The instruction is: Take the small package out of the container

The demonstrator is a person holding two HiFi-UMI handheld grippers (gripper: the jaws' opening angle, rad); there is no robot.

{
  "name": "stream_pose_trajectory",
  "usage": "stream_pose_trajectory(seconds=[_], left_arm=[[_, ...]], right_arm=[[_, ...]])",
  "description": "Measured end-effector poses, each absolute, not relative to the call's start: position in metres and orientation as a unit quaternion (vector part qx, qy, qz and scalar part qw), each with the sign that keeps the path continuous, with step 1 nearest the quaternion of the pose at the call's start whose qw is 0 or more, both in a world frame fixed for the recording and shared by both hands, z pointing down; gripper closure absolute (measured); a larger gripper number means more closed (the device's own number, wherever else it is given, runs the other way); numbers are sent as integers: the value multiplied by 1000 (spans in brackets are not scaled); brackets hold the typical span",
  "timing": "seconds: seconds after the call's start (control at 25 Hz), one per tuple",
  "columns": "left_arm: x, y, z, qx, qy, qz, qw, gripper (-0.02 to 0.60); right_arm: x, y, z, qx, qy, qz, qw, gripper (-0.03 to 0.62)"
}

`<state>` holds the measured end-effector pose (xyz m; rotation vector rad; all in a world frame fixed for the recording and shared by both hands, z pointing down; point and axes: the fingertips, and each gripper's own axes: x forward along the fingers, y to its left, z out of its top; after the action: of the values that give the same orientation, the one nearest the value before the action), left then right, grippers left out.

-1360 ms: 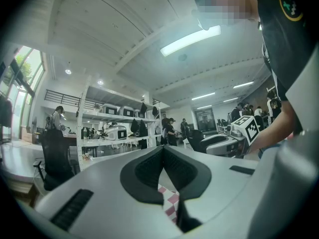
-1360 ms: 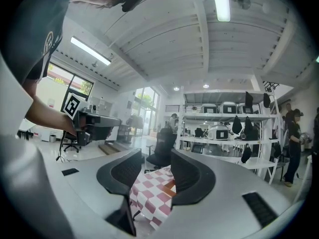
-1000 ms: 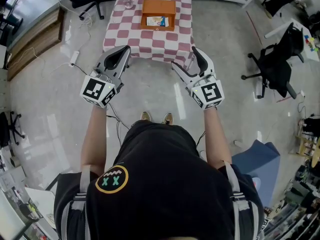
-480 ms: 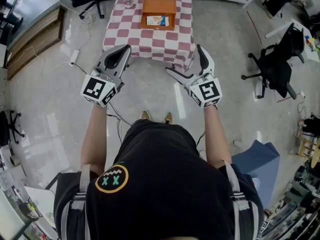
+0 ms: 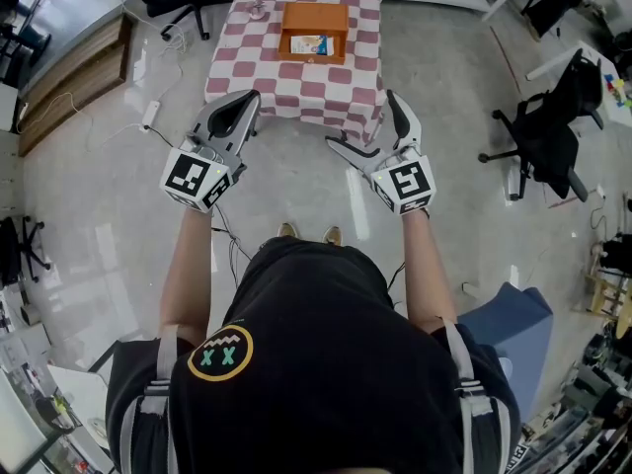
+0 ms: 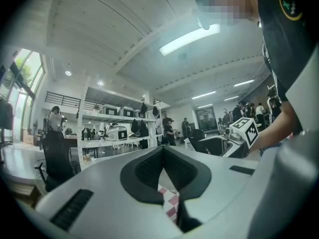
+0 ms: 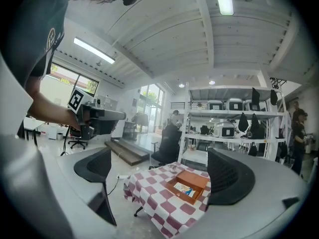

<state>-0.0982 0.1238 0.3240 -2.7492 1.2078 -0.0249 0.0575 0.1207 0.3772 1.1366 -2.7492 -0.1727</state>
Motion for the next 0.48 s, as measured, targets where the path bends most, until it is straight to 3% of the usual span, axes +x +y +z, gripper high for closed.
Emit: stream_pose_trajectory(seconds=[0.48], left_arm=[[-61, 130, 320, -906, 416, -16, 77, 565]], right_arm=[[87, 121, 378, 360, -928, -63, 76, -1]])
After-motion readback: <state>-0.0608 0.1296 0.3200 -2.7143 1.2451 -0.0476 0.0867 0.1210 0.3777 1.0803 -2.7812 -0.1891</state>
